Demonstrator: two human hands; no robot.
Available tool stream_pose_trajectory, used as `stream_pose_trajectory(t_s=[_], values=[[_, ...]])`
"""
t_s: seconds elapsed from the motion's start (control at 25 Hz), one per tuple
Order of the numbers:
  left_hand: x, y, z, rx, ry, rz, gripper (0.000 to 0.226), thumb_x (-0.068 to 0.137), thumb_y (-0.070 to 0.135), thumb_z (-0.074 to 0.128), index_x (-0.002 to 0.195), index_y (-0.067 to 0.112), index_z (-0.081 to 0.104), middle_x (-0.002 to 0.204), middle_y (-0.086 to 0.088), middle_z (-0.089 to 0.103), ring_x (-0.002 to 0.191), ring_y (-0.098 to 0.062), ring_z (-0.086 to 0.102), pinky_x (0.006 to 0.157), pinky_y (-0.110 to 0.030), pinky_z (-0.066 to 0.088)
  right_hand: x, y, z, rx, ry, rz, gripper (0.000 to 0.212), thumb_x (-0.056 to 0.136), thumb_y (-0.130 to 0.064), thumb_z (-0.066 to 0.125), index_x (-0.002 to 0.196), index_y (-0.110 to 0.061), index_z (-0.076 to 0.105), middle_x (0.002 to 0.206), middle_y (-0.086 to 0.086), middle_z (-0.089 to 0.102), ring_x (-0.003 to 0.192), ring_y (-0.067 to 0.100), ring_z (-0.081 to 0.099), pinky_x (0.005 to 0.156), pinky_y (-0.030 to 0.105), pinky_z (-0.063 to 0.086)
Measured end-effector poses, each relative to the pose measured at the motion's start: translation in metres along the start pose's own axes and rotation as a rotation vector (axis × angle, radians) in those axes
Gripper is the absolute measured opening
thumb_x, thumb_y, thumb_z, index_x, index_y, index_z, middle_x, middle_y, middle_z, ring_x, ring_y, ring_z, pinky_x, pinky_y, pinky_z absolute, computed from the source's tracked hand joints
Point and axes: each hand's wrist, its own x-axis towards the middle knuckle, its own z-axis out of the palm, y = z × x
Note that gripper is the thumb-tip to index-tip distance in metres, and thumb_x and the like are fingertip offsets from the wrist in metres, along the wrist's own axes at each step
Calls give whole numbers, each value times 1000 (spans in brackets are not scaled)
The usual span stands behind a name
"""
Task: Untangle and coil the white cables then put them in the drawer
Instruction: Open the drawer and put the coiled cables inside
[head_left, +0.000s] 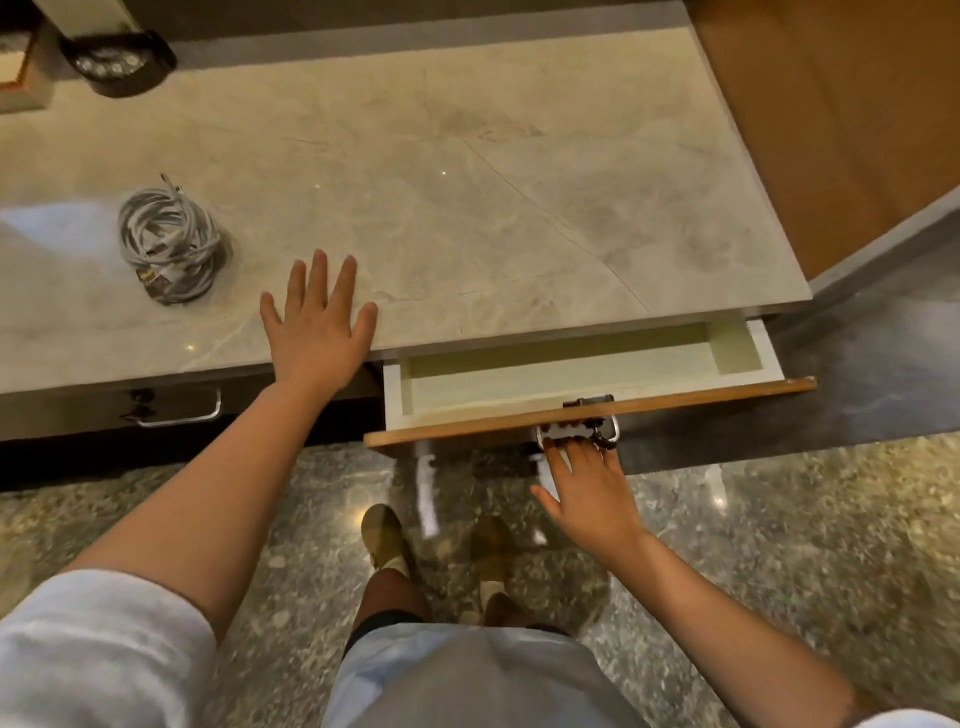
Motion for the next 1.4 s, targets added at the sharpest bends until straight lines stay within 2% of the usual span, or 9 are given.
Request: stream_pose_trajectory(t_s=[0.08, 0.2, 0.6, 0.72, 0.88, 1.0, 1.12, 1.32, 1.4], values=[[0, 0, 0, -1, -5, 5, 58, 96, 50, 20, 149, 30, 8, 160, -3, 1, 146, -24, -3, 113, -56, 1, -20, 1, 4, -18, 3, -25, 63, 83, -54, 29, 117, -12, 62, 101, 9, 69, 94, 26, 65, 78, 40, 54], [0, -1, 1, 2, -4, 11, 58, 96, 50, 19, 149, 30, 7, 160, -3, 0, 146, -24, -3, 113, -56, 0, -47, -2, 11, -56, -23, -26, 64, 84, -54, 26, 111, -12, 65, 94, 9, 70, 88, 25, 66, 74, 38, 54], [-2, 0, 1, 9, 0, 13, 58, 96, 49, 19, 149, 29, 7, 160, -4, 1, 146, -25, -3, 114, -56, 1, -91, -12, 16, -30, 17, -10, 55, 81, -52, 32, 99, -16, 68, 81, 3, 69, 74, 19, 67, 61, 33, 52], [-2, 1, 2, 11, -2, 16, 58, 96, 49, 19, 149, 29, 6, 160, -4, 0, 146, -25, -3, 114, -56, 0, -92, -12, 14, -40, -10, -4, 56, 81, -52, 32, 98, -15, 69, 80, 4, 70, 73, 19, 67, 60, 33, 53], [-4, 2, 1, 5, -25, 18, 58, 96, 49, 19, 149, 29, 5, 160, -4, -1, 146, -24, -5, 114, -56, 0, -99, -18, -2, -20, -28, 15, 44, 82, -45, 40, 98, -16, 69, 83, 4, 69, 75, 20, 67, 61, 32, 55], [-3, 2, -3, -14, -66, 27, 59, 96, 50, 19, 149, 29, 3, 160, -4, -4, 146, -24, -7, 113, -56, -2, -103, -27, -29, 106, 43, 56, 40, 86, -38, 34, 79, -21, 69, 72, -4, 66, 63, 12, 65, 49, 23, 50], [-4, 2, -6, -22, -86, 36, 59, 96, 51, 19, 149, 30, 3, 160, -5, -3, 146, -25, -7, 113, -57, 0, -92, -38, -73, 191, 217, 100, 43, 92, -34, 33, 69, -23, 67, 63, -7, 63, 53, 9, 59, 41, 20, 42], [0, -1, -14, 21, -82, 87, 61, 94, 54, 22, 148, 30, 10, 159, -6, 5, 145, -26, 3, 110, -57, 11, -10, -54, -128, 151, 349, 73, 31, 86, -30, 44, 93, -13, 69, 84, 4, 68, 75, 23, 63, 56, 33, 50], [1, -4, -17, 31, -91, 94, 62, 93, 56, 22, 148, 31, 9, 159, -5, 5, 145, -26, 3, 111, -57, 9, 25, -60, -140, 158, 346, 18, 24, 85, -26, 54, 100, -11, 67, 92, 8, 67, 82, 28, 63, 64, 35, 50]])
